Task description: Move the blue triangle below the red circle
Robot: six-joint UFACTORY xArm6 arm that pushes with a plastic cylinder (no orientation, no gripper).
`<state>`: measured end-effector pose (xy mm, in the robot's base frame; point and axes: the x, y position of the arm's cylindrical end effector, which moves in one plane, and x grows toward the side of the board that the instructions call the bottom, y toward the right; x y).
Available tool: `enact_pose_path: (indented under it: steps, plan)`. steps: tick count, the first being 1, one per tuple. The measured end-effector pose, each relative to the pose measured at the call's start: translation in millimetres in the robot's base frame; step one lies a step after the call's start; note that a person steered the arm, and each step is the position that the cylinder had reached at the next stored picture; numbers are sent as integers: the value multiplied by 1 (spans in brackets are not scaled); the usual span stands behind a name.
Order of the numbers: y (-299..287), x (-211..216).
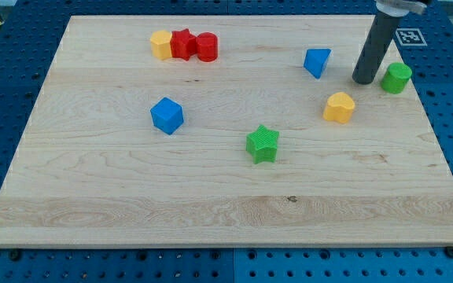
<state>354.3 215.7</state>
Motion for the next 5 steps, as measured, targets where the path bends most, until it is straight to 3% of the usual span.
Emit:
enact_pose_path:
  steps: [5]
  plan:
    - [-32,-33]
